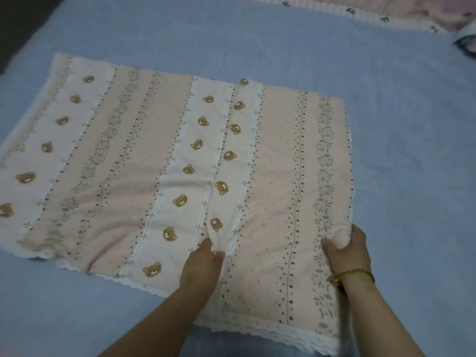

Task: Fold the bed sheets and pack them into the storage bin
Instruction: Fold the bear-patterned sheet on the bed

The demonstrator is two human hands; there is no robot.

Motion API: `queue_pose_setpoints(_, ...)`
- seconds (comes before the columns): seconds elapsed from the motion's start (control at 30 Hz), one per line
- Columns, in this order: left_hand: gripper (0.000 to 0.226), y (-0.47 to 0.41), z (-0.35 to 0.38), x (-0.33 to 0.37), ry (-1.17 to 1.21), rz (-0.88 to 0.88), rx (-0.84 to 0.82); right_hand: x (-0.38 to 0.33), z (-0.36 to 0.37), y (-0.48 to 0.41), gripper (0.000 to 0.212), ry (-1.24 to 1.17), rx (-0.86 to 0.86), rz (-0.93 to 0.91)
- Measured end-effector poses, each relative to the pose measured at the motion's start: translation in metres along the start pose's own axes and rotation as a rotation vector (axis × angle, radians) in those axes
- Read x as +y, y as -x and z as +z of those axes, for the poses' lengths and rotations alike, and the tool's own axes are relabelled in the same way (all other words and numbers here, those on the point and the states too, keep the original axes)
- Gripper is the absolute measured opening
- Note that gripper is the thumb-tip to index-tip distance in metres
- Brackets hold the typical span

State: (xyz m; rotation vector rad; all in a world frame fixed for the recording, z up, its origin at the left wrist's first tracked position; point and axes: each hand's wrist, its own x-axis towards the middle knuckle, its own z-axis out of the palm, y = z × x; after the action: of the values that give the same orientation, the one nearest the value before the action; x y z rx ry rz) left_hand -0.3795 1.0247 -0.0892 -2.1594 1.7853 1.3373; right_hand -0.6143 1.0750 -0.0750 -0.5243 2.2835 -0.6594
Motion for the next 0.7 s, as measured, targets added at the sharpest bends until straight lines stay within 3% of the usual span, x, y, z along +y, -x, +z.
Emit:
queue_pose_setpoints(0.07, 0.025, 0.006, 0.001, -0.003, 0.020, 0.038, 0.003, 0.004, -0.004, -0.003, 0.072, 0.085, 0.002, 0.003)
queue_pose_setpoints(0.17, 0.027, 0.007, -0.010, -0.020, 0.062, 0.054, 0.068, -0.005, 0.011, 0.005, 0.068, 0.544, 0.098, -0.069)
queue_pose_setpoints(0.3, 0.034, -0.006, -0.059, -0.063, 0.173, -0.030, 0.526, -0.040, 0.087, 0.042, 0.060, 0.722, 0.156, -0.535)
queue_pose_setpoints(0.4, 0.052, -0.026, -0.119, -0.113, 0.406, -0.252, 0.790, -0.066, 0.167, 0.084, 0.058, 0.759, -0.039, -0.827)
queue_pose_setpoints(0.47, 0.061, -0.039, -0.154, -0.140, 0.464, -0.301, 0.890, -0.081, 0.211, 0.112, 0.061, 0.832, -0.265, -0.893)
queue_pose_setpoints(0.57, 0.065, -0.056, -0.205, -0.173, 0.465, -0.344, 0.885, -0.095, 0.271, 0.145, 0.067, 0.906, -0.472, -0.960)
queue_pose_setpoints(0.7, 0.089, -0.093, -0.247, -0.232, 0.779, -0.492, 0.554, -0.121, 0.318, 0.173, 0.076, 0.997, -0.513, -1.074)
